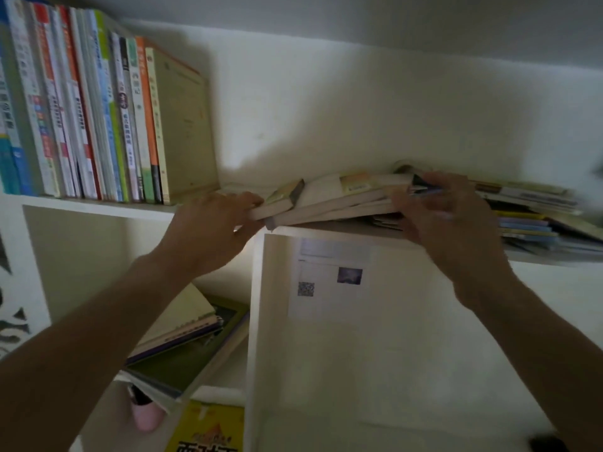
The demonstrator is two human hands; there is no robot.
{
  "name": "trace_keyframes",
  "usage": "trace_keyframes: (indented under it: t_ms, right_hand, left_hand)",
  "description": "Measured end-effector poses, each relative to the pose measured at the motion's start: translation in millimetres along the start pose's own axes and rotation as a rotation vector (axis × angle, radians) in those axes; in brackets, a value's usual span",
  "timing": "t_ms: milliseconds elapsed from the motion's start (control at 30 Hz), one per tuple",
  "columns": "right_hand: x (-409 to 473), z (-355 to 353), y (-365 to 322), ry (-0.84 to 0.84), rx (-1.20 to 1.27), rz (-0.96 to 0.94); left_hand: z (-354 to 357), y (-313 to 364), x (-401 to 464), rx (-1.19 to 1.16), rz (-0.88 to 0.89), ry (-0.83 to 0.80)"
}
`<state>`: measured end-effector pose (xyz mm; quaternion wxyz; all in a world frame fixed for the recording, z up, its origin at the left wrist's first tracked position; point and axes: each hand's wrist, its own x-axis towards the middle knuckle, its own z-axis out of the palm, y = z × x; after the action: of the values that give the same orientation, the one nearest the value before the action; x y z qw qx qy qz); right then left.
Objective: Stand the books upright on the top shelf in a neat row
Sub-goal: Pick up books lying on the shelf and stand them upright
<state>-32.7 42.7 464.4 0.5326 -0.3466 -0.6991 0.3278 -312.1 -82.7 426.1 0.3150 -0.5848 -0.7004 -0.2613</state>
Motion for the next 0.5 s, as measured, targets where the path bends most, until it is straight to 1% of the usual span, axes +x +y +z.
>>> trace_keyframes:
  t_ms: [33, 67, 100, 133, 200, 233, 300, 433, 500]
  right_hand:
    - [3.8, 0.0, -6.7, -0.057, 0.169, 0.179]
    - [8.1, 0.1, -12.0, -0.111, 0.319, 0.316]
    - [12.6, 1.0, -16.9, -0.157, 0.427, 0.403]
    - [18.5, 3.3, -19.1, -0.2, 0.495, 0.448]
    - [26.3, 12.7, -22.8, -0.295, 0.565, 0.476]
    - [29.7, 18.4, -23.7, -0.328, 0.578, 0.477]
    - [35.6, 28.0, -24.2, -0.377, 0.575, 0.474]
    - [39.2, 33.7, -21.0, -0.556, 0.541, 0.408]
    - [42.1, 31.4, -15.1, -0.555, 0.549, 0.388]
  left_hand:
    - [-0.7, -5.0, 1.8, 0.0, 0.044, -0.013]
    - [-2.2, -9.3, 2.0, 0.004, 0.069, -0.02]
    - [-3.9, -11.9, 2.0, 0.001, 0.068, 0.0]
    - [-6.0, -11.2, 2.8, -0.018, 0.032, 0.042]
    - [-7.8, 0.3, 8.9, -0.122, -0.075, 0.155]
    - [-7.7, 10.6, 14.0, -0.168, -0.094, 0.209]
    - [-6.2, 35.1, 26.6, -0.215, -0.018, 0.256]
    - [10.6, 67.5, 32.6, -0.222, 0.237, 0.202]
    - [12.7, 68.3, 38.5, -0.196, 0.258, 0.199]
